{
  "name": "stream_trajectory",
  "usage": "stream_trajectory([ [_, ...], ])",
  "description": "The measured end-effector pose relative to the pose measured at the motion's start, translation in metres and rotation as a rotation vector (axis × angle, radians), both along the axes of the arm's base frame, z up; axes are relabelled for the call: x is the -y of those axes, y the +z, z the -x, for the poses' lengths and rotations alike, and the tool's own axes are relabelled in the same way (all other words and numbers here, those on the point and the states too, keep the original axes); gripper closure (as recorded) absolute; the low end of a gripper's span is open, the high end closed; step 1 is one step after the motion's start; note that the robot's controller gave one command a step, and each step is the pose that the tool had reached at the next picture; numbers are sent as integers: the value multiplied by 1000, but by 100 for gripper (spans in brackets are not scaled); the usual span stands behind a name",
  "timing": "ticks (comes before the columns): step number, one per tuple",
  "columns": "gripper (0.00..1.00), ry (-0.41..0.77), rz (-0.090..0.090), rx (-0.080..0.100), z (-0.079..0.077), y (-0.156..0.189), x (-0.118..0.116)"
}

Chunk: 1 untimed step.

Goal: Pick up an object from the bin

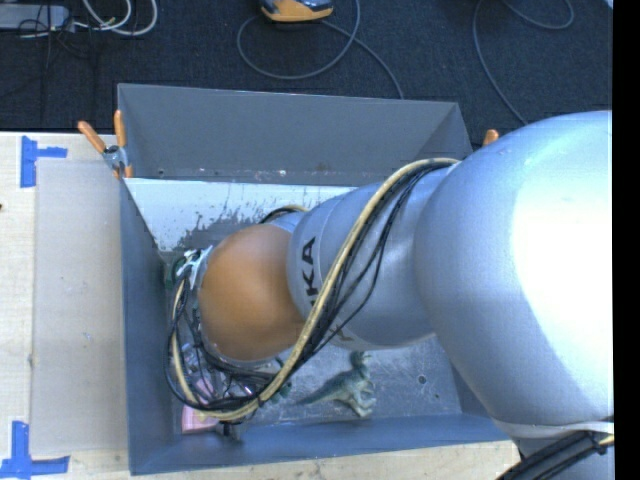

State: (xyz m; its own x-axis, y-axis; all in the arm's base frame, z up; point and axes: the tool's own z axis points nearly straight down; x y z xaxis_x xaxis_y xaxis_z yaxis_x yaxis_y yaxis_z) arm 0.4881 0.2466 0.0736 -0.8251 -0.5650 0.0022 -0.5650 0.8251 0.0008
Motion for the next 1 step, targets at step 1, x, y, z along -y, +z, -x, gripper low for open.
stream_trajectory([
  [1,100,-18,1,-4,0,-5,0],
])
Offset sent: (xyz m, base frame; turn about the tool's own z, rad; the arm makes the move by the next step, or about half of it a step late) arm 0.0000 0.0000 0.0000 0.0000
